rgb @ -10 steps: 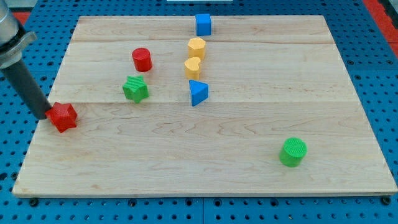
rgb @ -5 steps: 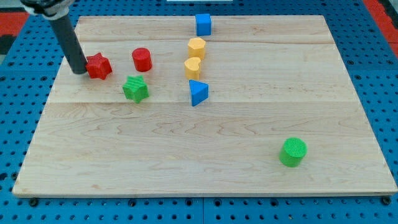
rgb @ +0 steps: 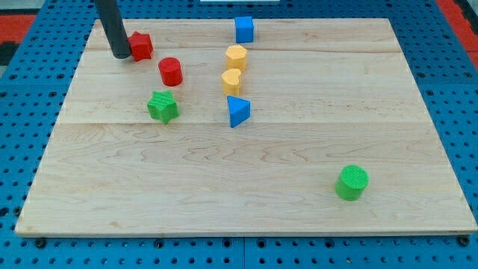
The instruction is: Place the red star above the red circle
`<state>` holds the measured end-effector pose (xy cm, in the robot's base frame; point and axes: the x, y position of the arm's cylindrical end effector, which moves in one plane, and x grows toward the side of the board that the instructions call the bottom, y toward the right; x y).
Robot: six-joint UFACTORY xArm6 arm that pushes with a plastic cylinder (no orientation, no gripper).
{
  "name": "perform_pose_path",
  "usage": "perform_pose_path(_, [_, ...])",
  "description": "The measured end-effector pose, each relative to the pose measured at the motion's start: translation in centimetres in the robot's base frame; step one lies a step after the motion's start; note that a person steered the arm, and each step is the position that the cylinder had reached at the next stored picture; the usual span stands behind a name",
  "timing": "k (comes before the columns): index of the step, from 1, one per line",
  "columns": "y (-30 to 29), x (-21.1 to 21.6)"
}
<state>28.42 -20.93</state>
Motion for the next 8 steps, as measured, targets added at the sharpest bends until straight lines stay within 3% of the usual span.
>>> perform_pose_path(1, [1.0,-1.6])
perform_pose_path(2, [-2.0,-3.5])
perform_pose_path(3, [2.5,-5.4])
perform_pose_path(4, [4.2,-4.5])
perform_pose_path(6, [0.8,-2.3])
perform_pose_path(7, [5.9,-2.3])
perform_pose_path(8, [6.7,-2.4])
